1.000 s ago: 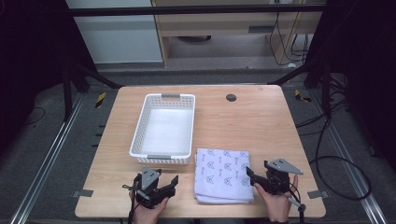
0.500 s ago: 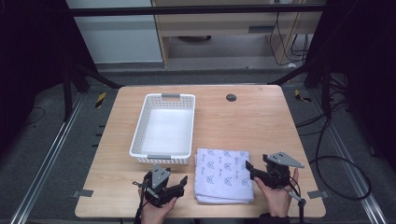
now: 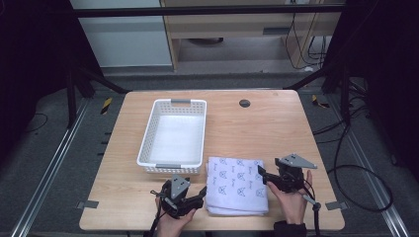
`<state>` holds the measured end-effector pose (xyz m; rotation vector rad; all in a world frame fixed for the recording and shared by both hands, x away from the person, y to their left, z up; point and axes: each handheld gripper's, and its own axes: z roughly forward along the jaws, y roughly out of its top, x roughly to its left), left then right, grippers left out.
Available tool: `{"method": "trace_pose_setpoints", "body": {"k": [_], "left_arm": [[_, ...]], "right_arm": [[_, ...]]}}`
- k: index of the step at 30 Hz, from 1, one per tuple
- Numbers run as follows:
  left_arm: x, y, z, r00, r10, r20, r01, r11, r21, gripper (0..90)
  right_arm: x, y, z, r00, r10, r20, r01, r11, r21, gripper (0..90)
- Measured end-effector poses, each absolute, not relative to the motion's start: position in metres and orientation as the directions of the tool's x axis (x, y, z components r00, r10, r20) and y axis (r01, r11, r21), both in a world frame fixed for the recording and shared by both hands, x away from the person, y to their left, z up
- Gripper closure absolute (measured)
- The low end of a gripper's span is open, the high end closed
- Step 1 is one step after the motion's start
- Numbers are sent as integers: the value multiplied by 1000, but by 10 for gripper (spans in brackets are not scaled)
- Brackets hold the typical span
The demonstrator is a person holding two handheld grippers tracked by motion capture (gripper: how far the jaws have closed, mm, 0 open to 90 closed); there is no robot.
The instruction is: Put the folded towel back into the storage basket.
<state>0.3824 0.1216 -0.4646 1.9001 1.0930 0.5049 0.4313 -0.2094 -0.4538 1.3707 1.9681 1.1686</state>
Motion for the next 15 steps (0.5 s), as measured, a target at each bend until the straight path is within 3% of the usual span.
{"method": "trace_pose_setpoints", "body": {"k": [15], "left_arm": [[392, 100, -477, 553, 831, -60, 517, -286, 807, 336]], "right_arm": [[446, -205, -464, -408, 907, 100, 553, 159, 818, 317]]}}
